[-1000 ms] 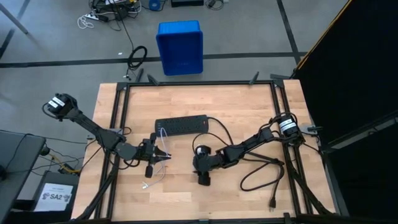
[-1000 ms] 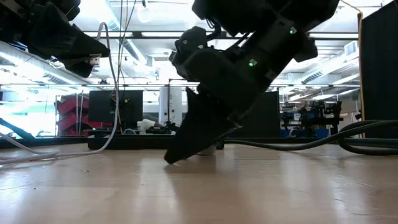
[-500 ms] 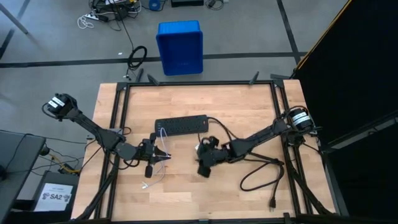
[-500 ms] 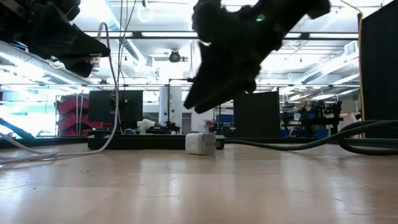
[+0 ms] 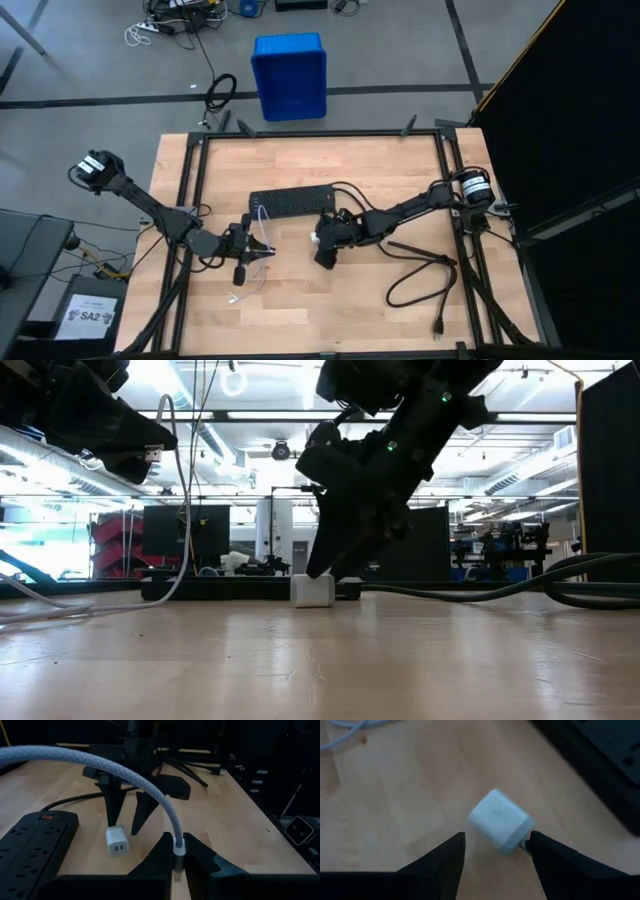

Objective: Insert USB
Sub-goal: Insert the charger cable into the charger adapter

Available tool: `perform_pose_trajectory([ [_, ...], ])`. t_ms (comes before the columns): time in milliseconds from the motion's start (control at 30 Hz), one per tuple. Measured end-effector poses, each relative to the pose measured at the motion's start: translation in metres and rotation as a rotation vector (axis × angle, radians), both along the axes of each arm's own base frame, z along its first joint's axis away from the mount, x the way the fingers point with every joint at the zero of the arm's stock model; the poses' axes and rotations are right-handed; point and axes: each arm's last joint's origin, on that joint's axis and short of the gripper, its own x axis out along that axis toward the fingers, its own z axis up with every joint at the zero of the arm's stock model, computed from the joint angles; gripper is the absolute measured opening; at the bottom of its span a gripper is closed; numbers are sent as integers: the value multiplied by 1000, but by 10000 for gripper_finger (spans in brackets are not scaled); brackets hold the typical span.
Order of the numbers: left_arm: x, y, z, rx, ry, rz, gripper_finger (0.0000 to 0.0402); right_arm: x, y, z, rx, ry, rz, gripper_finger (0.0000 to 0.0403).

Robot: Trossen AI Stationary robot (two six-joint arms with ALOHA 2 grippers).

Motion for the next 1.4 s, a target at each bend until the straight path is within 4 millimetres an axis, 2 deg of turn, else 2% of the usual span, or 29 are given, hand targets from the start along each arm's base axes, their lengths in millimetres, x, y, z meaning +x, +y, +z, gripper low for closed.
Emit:
perform_pose_trajectory([
  [100,0,0,0,0,0,0,10,0,0,0,-22,8,40,200],
  [233,0,0,0,-1,0,0,10,3,3,4,-129,5,192,201],
  [533,0,0,0,0,0,0,10,15,7,33,-271,34,381,208],
  [667,0,0,0,0,0,0,10,21,-1,44,-296,31,394,211],
  [767,0,0,0,0,1,0,10,21,-11,43,-307,63,413,209],
  [900,0,0,0,0,1,0,10,20,-18,41,-272,79,522,206],
  [1100,0,0,0,0,1,0,10,20,-17,40,-279,82,640,206],
  [1400,0,0,0,3,1,-1,10,23,-15,35,-341,93,662,208],
])
